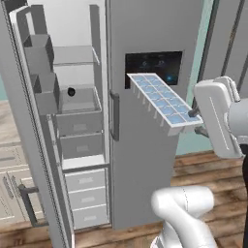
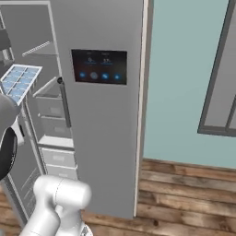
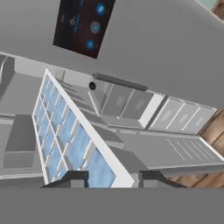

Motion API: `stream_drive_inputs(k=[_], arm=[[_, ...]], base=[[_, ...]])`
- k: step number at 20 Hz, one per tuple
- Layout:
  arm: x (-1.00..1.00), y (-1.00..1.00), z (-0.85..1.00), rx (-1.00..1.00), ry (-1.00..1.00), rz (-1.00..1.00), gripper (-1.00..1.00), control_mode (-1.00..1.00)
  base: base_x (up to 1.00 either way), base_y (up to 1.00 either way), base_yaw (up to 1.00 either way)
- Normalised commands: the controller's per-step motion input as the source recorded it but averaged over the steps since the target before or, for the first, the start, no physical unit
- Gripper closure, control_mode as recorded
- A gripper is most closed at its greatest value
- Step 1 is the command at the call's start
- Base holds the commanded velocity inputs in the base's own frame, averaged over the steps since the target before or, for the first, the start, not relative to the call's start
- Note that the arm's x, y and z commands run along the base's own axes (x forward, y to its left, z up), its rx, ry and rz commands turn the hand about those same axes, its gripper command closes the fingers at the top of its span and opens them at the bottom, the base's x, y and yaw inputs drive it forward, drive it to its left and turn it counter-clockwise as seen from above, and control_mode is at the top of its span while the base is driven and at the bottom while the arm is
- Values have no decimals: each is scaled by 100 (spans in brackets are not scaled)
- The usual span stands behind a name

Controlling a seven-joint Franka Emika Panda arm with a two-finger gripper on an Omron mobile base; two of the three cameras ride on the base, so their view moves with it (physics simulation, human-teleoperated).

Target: Open the freezer door, pick up the ice cube tray from the freezer, and place it on the dining counter.

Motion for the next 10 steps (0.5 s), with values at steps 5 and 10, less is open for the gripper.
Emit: stream_drive_inputs(k=[5,10], arm=[[0,0,0,0,0,0,100,100],[0,0,0,0,0,0,100,100]], base=[[-82,-53,18],[-96,-39,30]])
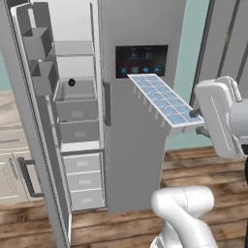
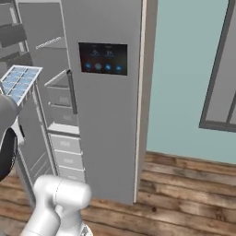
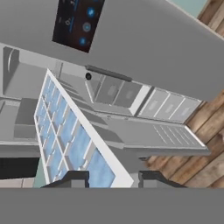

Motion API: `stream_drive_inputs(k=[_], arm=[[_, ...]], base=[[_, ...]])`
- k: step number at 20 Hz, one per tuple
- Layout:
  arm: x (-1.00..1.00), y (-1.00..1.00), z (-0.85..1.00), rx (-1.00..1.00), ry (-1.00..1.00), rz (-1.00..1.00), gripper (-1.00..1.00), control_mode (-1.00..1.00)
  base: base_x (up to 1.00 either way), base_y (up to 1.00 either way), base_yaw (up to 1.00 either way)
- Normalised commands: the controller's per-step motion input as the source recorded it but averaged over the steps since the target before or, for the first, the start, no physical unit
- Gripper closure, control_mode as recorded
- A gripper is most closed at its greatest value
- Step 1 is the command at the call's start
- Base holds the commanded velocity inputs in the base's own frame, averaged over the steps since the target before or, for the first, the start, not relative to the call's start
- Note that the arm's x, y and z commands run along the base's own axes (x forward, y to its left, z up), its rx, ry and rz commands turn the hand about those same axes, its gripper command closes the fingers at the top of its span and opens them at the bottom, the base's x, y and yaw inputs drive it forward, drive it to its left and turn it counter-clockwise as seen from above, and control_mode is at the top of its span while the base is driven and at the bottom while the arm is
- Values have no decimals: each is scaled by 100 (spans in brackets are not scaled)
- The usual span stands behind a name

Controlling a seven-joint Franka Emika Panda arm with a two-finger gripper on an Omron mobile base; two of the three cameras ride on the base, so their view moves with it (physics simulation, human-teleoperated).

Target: Open the freezer door, pick up the ice cube tray from the freezer, and place it on the dining counter.

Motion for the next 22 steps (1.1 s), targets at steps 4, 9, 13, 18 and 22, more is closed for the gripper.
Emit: stream_drive_inputs(k=[4,9,13,18,22], arm=[[0,0,0,0,0,0,100,100],[0,0,0,0,0,0,100,100],[0,0,0,0,0,0,100,100],[0,0,0,0,0,0,100,100],[0,0,0,0,0,0,100,100]], base=[[-96,-21,50],[-100,-35,50],[-100,-49,44],[14,-74,32],[58,-89,24]])
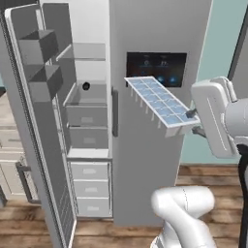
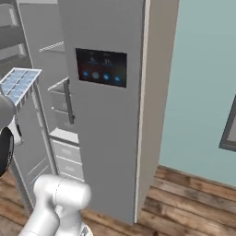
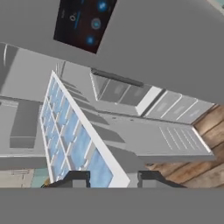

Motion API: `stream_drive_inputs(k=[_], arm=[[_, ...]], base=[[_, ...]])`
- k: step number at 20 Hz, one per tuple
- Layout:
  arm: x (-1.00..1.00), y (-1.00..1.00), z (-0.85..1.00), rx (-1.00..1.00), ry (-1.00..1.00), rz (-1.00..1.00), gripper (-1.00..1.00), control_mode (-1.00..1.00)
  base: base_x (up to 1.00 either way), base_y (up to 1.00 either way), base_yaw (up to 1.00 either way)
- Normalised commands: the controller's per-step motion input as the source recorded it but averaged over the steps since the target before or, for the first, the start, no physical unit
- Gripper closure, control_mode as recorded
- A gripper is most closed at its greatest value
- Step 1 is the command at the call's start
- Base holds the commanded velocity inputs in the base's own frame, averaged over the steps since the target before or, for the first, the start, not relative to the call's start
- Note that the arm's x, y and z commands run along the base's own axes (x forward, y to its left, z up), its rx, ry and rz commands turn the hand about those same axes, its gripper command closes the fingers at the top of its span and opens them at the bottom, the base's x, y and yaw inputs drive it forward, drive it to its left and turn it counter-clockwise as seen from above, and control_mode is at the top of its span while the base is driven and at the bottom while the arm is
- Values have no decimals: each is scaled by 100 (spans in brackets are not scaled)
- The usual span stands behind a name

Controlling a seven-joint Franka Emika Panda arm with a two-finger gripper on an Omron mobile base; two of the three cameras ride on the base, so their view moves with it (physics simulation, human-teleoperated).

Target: Open the freezer door, pick up the ice cube tray from the freezer, and place it on the dining counter.

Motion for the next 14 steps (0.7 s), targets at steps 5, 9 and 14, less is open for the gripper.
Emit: stream_drive_inputs(k=[5,9,14], arm=[[0,0,0,0,0,0,100,100],[0,0,0,0,0,0,100,100],[0,0,0,0,0,0,100,100]], base=[[-39,-82,40],[-98,-57,58],[-100,-19,67]])
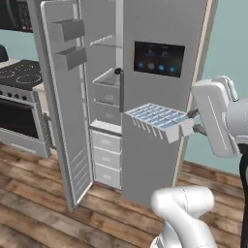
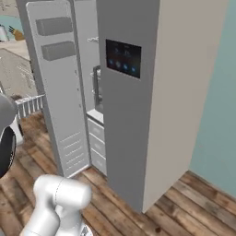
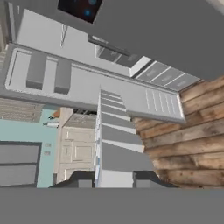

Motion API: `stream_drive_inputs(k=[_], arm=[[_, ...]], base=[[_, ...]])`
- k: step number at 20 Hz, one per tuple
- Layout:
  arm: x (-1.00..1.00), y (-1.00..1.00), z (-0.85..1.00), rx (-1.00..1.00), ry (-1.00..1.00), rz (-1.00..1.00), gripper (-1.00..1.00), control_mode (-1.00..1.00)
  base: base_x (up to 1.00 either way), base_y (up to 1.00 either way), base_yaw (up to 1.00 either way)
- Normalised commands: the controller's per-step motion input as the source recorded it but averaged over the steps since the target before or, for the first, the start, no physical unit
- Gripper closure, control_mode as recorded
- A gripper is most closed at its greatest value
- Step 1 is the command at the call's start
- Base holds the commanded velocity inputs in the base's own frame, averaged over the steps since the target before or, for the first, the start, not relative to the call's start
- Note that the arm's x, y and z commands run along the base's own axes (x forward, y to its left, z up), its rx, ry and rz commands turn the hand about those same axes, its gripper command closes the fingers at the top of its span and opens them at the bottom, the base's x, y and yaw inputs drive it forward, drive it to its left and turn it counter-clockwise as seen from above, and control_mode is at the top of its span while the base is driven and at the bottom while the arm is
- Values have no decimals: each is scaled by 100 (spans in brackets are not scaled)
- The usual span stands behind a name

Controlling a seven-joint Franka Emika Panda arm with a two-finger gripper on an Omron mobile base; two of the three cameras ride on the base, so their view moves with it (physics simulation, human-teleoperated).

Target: Open the freezer door, pick up the ice cube tray from the freezer, and place it on the dining counter.

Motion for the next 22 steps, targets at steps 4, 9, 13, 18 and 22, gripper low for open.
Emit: stream_drive_inputs(k=[4,9,13,18,22], arm=[[0,0,0,0,0,0,100,100],[0,0,0,0,0,0,100,100],[0,0,0,0,0,0,100,100],[0,0,0,0,0,0,100,100],[0,0,0,0,0,0,100,100]], base=[[-98,0,66],[-92,16,68],[-56,33,72],[-51,16,74],[-90,3,71]])
